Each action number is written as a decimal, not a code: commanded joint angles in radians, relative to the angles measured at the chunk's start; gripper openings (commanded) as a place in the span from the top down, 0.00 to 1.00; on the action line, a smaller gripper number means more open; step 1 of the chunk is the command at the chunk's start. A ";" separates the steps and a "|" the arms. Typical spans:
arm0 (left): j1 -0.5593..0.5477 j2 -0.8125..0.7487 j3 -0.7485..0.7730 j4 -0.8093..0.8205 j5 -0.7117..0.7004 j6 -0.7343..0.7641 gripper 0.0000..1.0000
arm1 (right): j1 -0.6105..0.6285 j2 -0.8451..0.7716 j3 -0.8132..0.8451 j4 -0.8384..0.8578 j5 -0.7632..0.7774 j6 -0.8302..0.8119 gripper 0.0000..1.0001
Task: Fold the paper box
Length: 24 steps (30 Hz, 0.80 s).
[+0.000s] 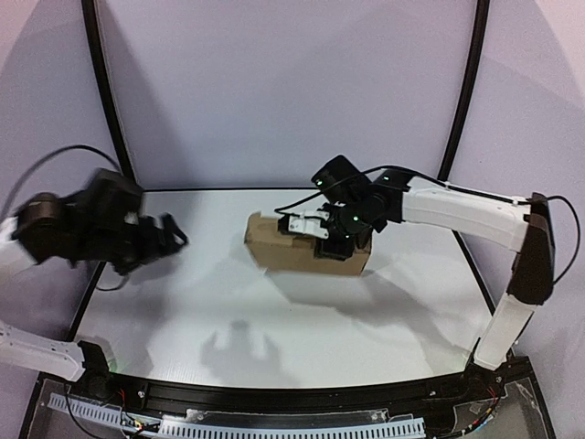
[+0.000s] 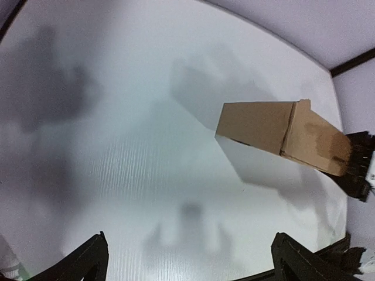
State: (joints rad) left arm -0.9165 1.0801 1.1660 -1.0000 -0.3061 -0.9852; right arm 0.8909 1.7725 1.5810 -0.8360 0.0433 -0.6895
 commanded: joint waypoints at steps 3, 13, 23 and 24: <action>0.002 -0.271 0.030 -0.208 -0.289 -0.108 0.01 | -0.011 -0.106 -0.228 0.687 0.595 -0.065 0.73; 0.003 -0.380 -0.079 -0.226 -0.308 -0.207 0.01 | 0.004 0.233 -0.355 1.285 0.922 -0.336 0.64; 0.003 -0.336 -0.084 -0.227 -0.314 -0.216 0.01 | 0.150 0.248 -0.212 0.409 0.589 0.437 0.02; 0.002 -0.335 -0.082 -0.228 -0.317 -0.216 0.01 | 0.164 0.219 -0.212 0.361 0.518 0.471 0.02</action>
State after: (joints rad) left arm -0.9142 0.7429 1.0908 -1.2041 -0.5972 -1.1896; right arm 1.0077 2.0689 1.3338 -0.1116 0.7979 -0.5560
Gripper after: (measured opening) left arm 0.987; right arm 0.980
